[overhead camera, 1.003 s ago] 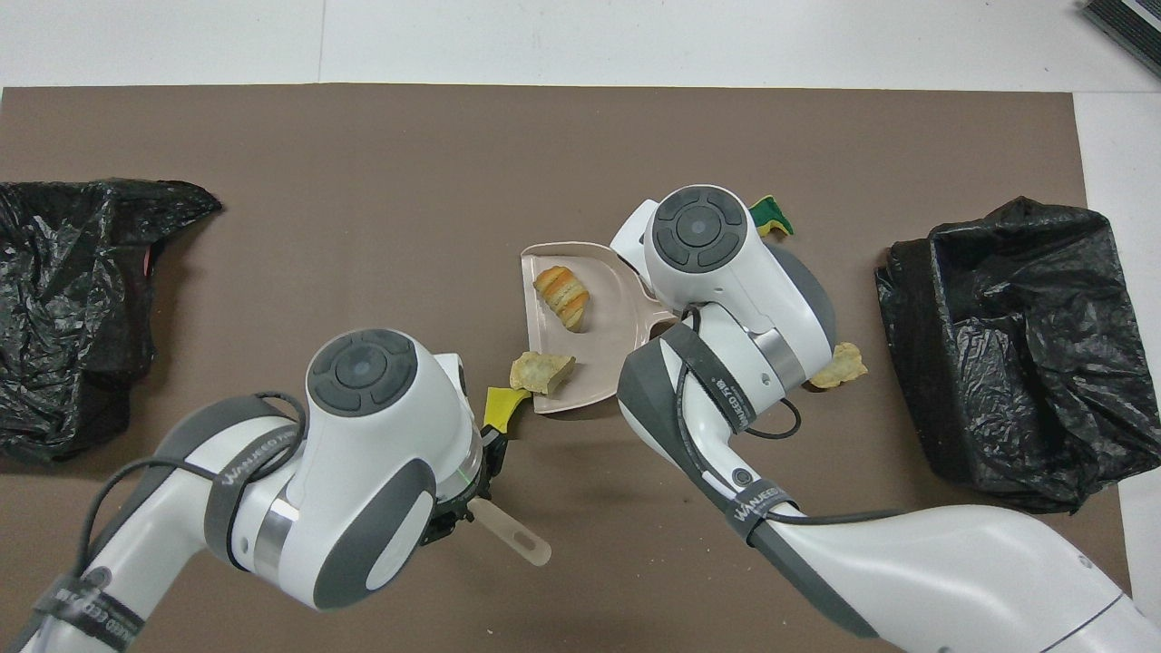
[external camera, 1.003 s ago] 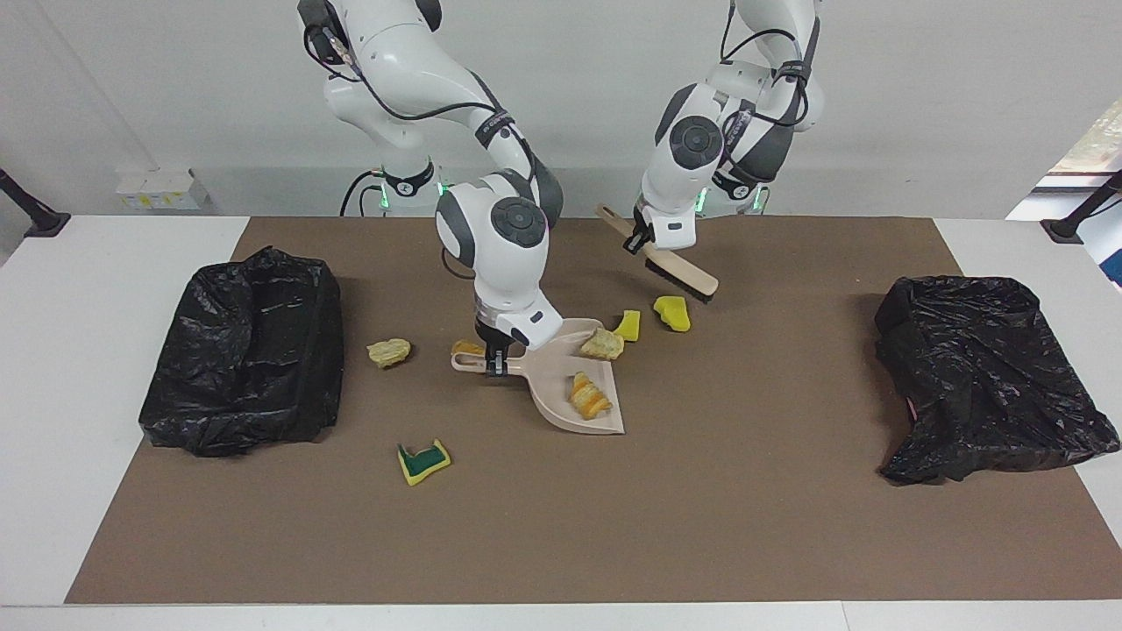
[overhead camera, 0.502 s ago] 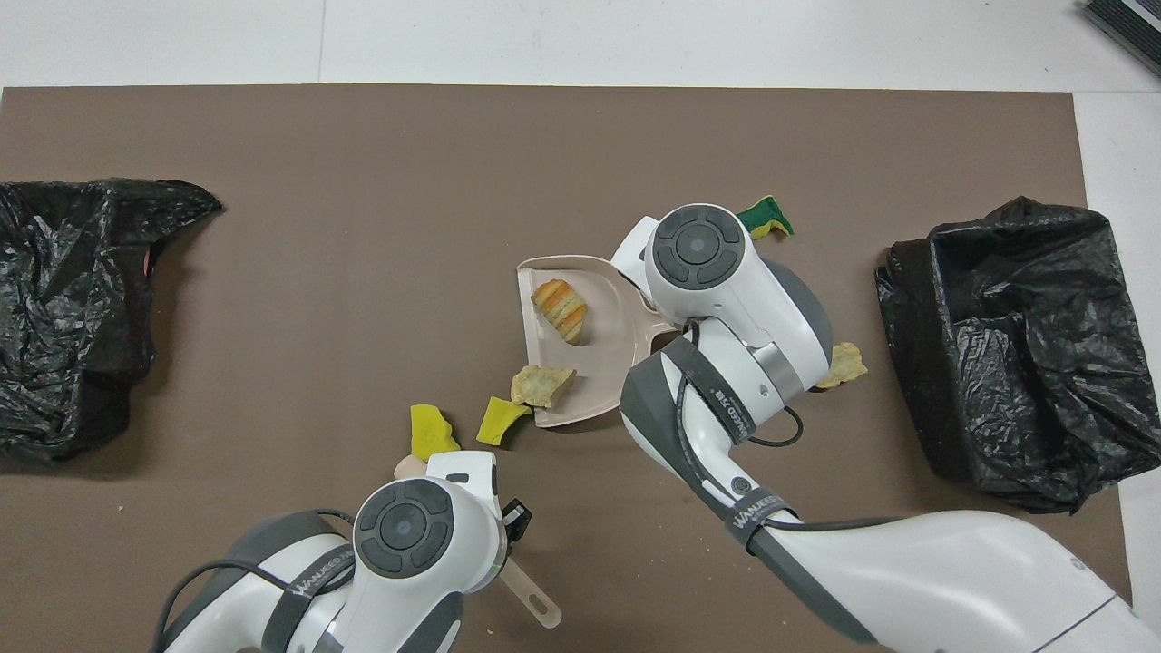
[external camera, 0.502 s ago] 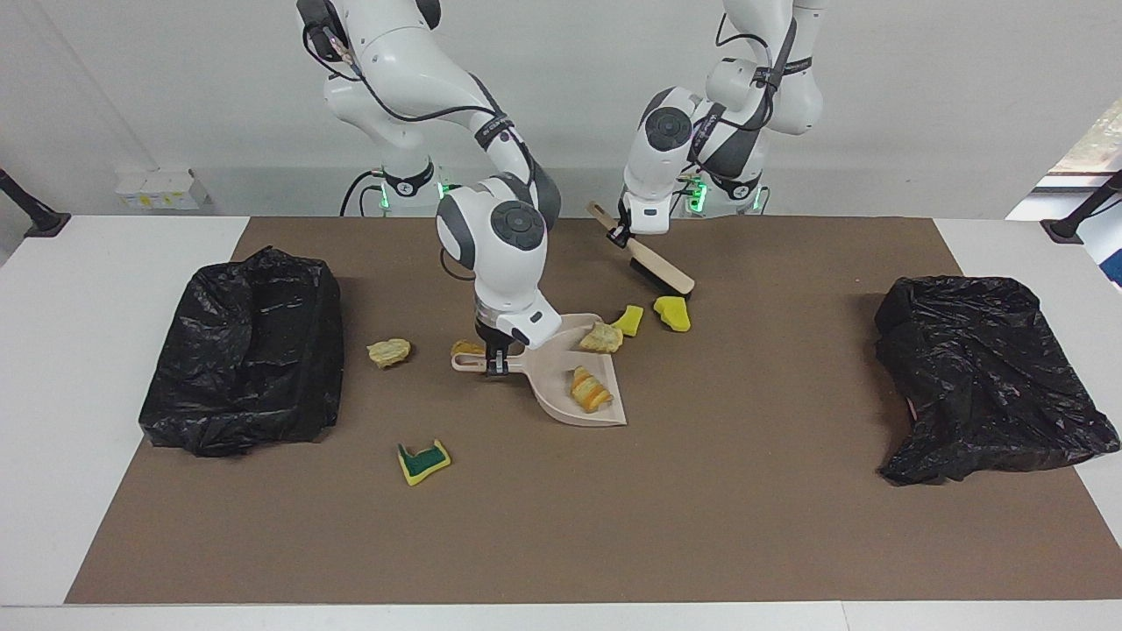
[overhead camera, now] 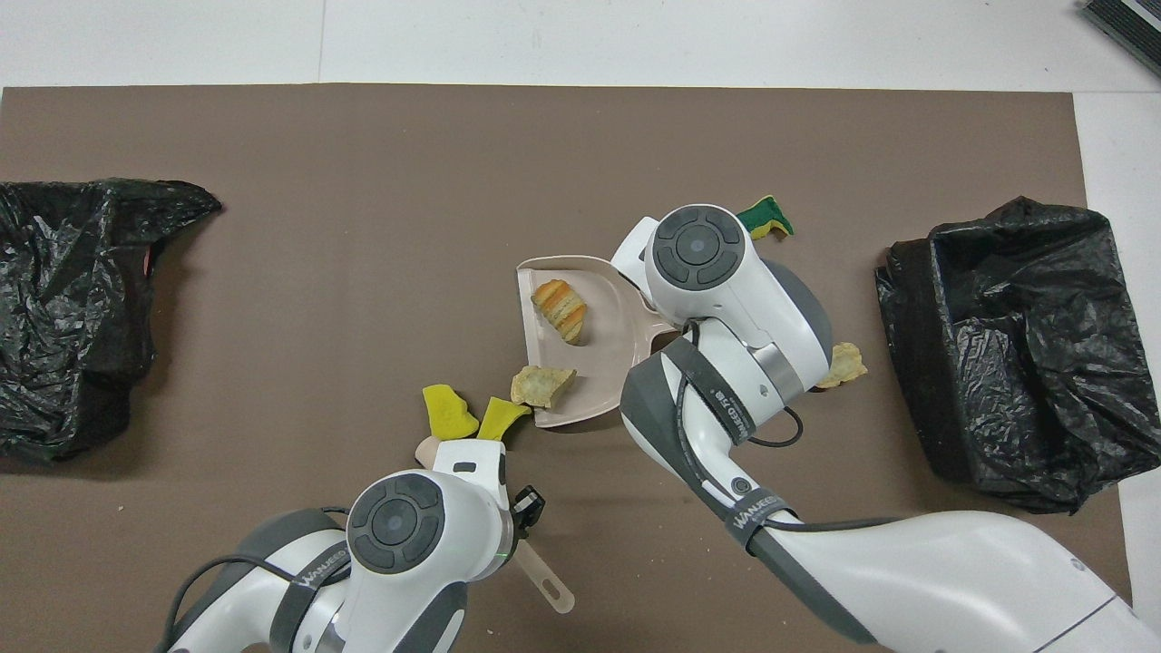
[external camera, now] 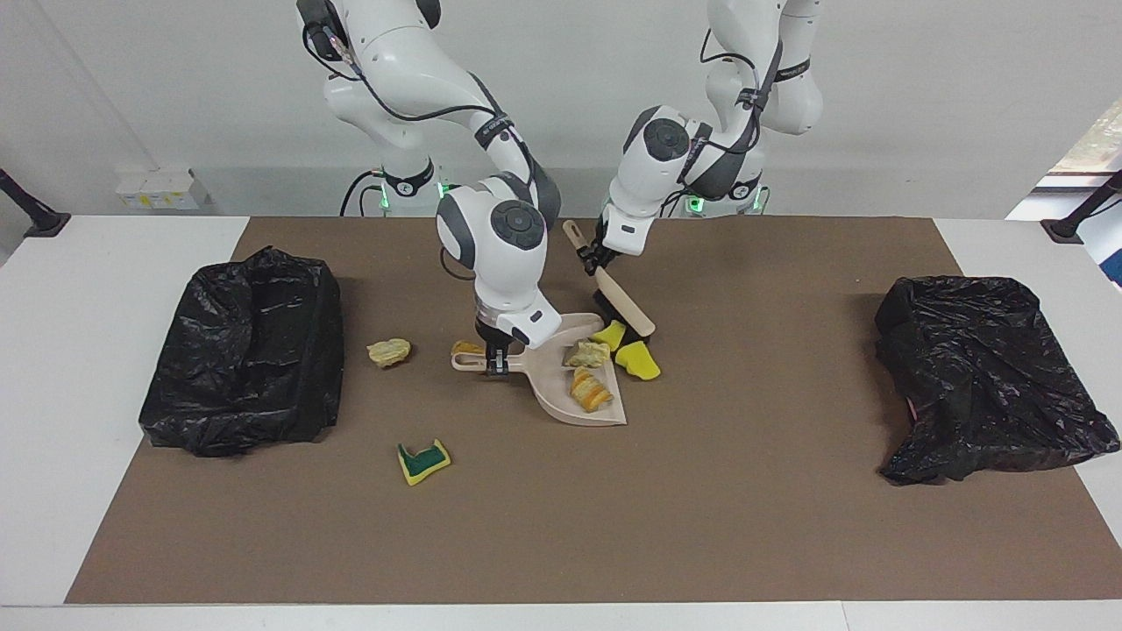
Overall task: Sweep and dump trash in bin
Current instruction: 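Sweep the remaining sponges into the dustpan with the left gripper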
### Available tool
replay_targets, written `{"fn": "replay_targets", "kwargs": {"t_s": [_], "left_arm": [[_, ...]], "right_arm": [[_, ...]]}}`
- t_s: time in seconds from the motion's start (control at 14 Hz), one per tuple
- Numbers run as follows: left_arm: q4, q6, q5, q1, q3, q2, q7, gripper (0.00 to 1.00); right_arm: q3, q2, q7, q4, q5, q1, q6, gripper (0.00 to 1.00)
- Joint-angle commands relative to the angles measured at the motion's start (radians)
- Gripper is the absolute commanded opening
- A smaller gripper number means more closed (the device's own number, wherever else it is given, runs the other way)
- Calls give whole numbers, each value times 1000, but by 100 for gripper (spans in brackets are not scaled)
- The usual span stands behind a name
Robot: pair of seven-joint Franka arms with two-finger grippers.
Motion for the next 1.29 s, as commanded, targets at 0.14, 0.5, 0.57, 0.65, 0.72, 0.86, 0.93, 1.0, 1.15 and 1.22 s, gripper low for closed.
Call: {"fn": "replay_targets", "kwargs": {"t_s": [0.14, 0.5, 0.57, 0.65, 0.72, 0.86, 0.93, 1.0, 1.15, 1.22], "left_arm": [[124, 13, -32, 37, 3, 96, 409, 0], [150, -190, -3, 43, 17, 53, 450, 0], [148, -206, -3, 53, 17, 27, 450, 0], [148, -229, -1, 63, 17, 1, 451, 0], [151, -265, 5, 70, 17, -20, 465, 0], [150, -351, 45, 68, 15, -68, 487, 0], [148, -390, 61, 68, 15, -82, 484, 0], [147, -419, 71, 68, 15, -85, 473, 0], [118, -439, 106, 65, 15, -108, 452, 0], [92, -431, 129, 57, 14, -131, 414, 0]], "right_arm": [[14, -31, -10, -33, 7, -21, 8, 0], [14, -43, -13, -32, 7, -38, 3, 0], [15, -48, -16, -30, 16, -47, 2, 0], [16, -51, -21, -30, 45, -47, 2, 0], [14, -54, -22, -30, 62, -47, 0, 0], [14, -65, -18, -30, 65, -56, 0, 0], [15, -75, -16, -30, 67, -67, 2, 0], [16, -88, -19, -29, 91, -81, 2, 0], [14, -117, -36, -29, 152, -125, 2, 0], [15, -135, -57, -30, 157, -145, 2, 0]]}}
